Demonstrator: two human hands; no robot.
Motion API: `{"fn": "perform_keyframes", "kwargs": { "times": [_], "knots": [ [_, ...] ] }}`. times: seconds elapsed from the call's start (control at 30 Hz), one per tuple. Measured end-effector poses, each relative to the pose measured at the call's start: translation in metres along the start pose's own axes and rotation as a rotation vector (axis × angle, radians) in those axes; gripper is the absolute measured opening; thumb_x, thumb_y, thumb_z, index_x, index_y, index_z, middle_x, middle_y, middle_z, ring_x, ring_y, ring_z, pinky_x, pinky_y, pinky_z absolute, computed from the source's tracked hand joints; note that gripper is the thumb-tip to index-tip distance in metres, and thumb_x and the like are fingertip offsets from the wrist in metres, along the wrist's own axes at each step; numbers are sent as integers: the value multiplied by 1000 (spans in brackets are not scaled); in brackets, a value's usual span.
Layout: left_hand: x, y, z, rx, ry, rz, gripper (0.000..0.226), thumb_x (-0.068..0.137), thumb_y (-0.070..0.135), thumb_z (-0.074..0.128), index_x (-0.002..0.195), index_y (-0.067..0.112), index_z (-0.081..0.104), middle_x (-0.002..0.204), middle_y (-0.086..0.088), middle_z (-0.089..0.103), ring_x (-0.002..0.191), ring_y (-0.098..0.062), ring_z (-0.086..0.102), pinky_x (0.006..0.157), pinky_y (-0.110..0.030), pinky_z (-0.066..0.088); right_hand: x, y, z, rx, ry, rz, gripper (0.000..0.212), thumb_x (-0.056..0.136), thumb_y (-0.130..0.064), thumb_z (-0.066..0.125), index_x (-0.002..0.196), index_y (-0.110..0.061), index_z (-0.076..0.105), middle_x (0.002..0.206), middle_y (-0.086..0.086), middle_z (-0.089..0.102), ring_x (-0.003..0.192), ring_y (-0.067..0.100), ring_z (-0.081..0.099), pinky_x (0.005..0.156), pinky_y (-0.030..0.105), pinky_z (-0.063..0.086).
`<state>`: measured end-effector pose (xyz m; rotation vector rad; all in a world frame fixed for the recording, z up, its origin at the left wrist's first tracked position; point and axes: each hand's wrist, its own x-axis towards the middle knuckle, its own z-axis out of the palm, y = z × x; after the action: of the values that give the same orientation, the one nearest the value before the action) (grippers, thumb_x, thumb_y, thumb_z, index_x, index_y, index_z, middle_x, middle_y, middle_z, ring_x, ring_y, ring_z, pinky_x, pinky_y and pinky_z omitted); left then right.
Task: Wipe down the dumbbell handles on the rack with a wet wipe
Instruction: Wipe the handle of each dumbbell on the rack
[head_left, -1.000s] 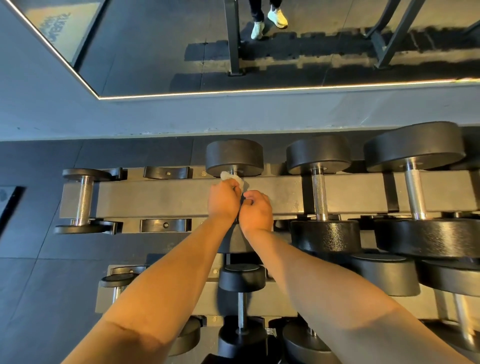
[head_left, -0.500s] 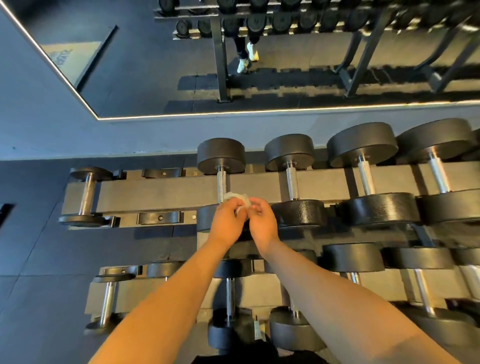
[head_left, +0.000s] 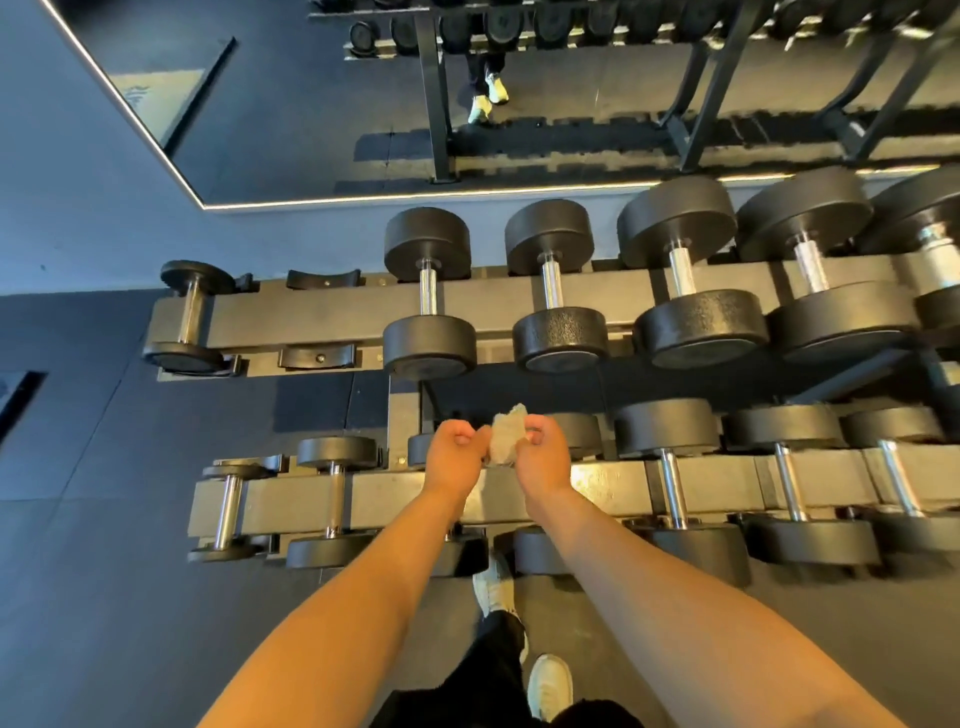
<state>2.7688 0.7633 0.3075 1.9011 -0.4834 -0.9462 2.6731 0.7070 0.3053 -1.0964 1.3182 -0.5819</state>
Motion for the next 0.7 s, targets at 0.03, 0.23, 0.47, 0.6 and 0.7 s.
{"fn": "perform_keyframes", "kwargs": {
  "times": [0.03,0.23,0.47,0.6,0.7],
  "knots": [
    [-7,-4,1,-4,-14,29,27,92,10,64,71,22,51,79,-11,54,77,-23,51,71,-38,44,-7,4,-5,29,7,18,25,95,-3,55,106,-25,59,105,3,64,94,17,63,79,34,56],
    [-29,-27,9,152,-304,155,42,91,-7,56,122,20,63,128,0,56,108,-17,59,79,-9,48,-33,26,-28,160,32,110,39,93,-1,52,121,-25,61,114,2,62,98,15,61,75,28,53],
    [-17,-51,20,389,-394,21,29,91,13,60,117,26,60,106,-2,65,98,-22,64,87,-34,52,-34,49,-22,166,99,267,36,95,-2,44,99,-21,74,98,-3,65,91,13,58,85,33,53],
    [-2,-63,32,341,-319,44,19,93,12,60,95,31,59,94,-1,67,88,-21,64,82,-36,53,-25,61,-19,63,88,216,24,90,-2,61,82,-20,73,81,0,69,79,16,63,62,20,51],
    [4,-77,45,278,-349,0,18,99,16,56,106,31,62,98,1,66,86,-18,66,78,-32,55,-13,79,-25,-35,145,244,17,94,-4,57,97,-16,69,95,4,69,91,21,65,71,23,51]
  ]
}}
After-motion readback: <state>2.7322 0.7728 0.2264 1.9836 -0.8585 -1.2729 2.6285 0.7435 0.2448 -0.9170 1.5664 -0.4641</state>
